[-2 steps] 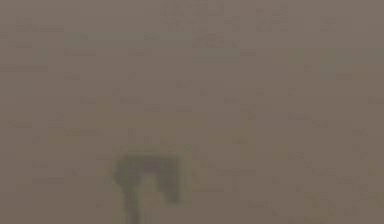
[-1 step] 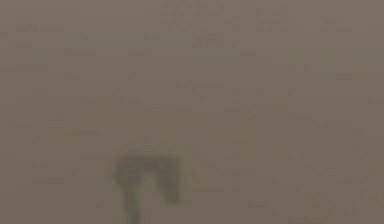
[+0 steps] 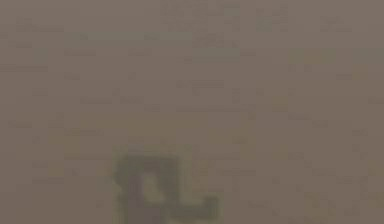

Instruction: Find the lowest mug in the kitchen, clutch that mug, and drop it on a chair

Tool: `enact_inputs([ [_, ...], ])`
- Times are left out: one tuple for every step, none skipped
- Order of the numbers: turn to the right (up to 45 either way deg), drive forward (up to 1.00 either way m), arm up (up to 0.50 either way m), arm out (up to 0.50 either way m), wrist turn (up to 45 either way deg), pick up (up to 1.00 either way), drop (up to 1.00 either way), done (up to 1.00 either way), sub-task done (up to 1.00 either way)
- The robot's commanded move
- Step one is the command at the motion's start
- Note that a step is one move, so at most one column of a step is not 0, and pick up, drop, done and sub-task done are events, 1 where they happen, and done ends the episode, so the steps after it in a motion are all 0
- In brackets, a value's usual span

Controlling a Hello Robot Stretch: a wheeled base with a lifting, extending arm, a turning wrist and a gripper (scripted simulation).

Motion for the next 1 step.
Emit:
enact_inputs([
  [0.0,0.00,0.00,0.40,0.0,0.00,0.00,0.00,0.00],
])
